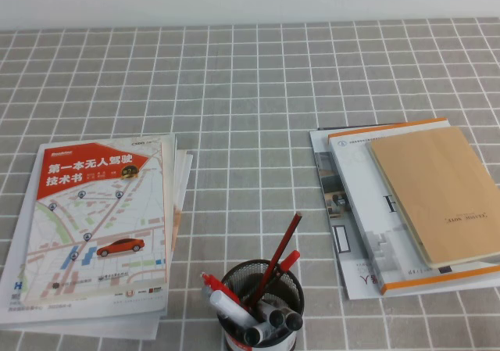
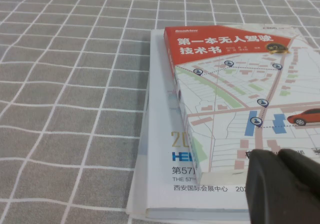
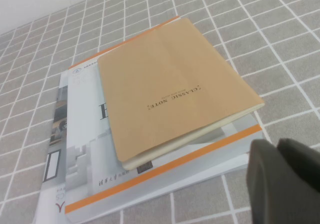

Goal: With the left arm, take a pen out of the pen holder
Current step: 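Take a marker out of the pen holder and lay it on the table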

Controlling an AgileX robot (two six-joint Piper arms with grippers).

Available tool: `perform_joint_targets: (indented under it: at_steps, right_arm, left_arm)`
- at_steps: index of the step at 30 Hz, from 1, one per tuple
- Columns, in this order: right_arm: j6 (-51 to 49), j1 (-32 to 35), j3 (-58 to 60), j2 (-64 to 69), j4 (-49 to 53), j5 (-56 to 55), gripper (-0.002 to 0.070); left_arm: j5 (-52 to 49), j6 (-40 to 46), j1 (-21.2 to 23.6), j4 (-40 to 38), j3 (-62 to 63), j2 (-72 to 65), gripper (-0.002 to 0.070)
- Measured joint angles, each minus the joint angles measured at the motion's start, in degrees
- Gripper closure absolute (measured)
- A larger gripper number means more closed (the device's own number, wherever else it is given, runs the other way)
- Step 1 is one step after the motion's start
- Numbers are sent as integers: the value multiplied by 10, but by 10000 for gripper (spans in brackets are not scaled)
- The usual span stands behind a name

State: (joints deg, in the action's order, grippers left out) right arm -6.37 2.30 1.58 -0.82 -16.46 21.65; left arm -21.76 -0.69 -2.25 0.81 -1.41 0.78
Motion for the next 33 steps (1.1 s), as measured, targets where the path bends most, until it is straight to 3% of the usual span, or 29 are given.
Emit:
perform_joint_targets:
  at_steps: [30, 33]
  right_arm:
    - [0, 0, 0, 0, 0, 0, 689]
    - [0, 0, 0, 0, 0, 0, 689]
  left_arm:
    - [0, -1, 0, -2, 0, 0, 678]
    - [18, -47, 0, -62, 0, 0, 678]
